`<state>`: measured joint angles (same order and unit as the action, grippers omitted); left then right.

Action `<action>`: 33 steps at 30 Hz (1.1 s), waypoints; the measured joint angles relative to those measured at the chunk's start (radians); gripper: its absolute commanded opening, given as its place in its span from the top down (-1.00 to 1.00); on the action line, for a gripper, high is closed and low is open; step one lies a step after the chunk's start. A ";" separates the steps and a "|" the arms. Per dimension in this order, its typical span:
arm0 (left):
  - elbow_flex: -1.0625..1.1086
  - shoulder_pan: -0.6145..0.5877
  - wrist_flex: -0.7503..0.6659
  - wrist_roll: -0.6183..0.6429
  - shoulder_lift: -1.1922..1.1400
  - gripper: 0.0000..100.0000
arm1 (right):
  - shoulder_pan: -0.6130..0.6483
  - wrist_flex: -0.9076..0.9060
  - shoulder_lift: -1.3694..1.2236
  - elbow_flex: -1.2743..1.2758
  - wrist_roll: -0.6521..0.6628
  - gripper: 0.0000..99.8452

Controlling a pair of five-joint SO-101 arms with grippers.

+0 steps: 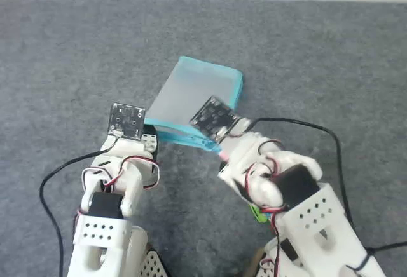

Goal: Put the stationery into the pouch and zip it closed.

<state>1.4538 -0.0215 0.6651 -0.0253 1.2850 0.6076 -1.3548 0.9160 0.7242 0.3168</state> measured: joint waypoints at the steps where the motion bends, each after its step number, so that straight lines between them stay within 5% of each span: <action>1: 0.000 0.000 0.000 0.000 0.000 0.98 | -0.020 -0.002 0.000 0.000 0.002 0.99; 20: 0.000 -0.014 0.000 0.034 0.000 0.98 | -0.127 -0.006 -0.186 -0.087 0.034 0.97; 27: 0.000 -0.015 0.000 0.034 0.000 0.98 | -0.132 -0.069 -0.193 -0.095 0.034 0.48; 33: 0.015 -0.023 -0.011 0.034 0.000 0.98 | -0.153 -0.155 -0.193 -0.097 0.064 0.42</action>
<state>1.4691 -0.0445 0.6544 0.0084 1.2850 0.4542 -1.5098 0.7227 0.6276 0.3813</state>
